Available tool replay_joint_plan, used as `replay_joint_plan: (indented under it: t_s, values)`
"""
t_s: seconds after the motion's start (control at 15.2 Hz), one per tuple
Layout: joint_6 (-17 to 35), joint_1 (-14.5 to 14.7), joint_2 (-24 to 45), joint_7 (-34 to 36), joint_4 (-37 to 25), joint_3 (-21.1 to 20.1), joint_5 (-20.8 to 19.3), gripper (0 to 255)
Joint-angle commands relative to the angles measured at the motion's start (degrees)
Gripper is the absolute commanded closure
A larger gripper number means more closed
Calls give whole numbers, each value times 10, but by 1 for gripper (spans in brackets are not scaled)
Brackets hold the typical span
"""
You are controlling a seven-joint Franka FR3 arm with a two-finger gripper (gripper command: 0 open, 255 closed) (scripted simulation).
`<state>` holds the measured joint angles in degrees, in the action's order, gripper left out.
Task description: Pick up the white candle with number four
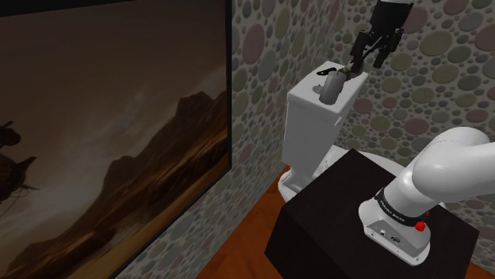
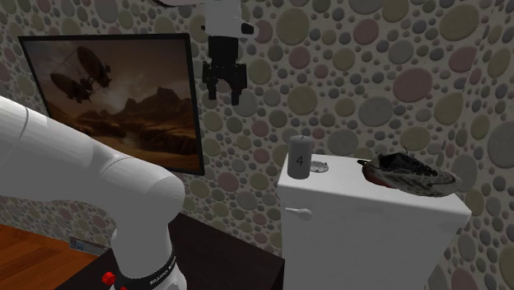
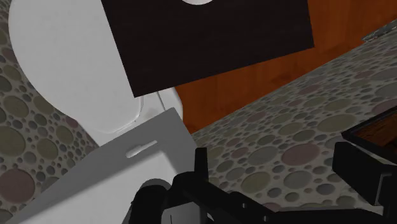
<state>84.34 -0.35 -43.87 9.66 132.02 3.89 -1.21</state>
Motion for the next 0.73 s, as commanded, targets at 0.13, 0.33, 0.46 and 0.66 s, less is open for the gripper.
replay_joint_plan:
  t_s: [0.13,0.33,0.46,0.66]
  values:
    - [37,-1,0,-39,22,20,-23,0]
    - [95,-2,7,-97,48,53,-55,0]
    - [136,-2,18,-134,61,75,-75,0]
    - [199,-1,42,-189,73,111,-100,0]
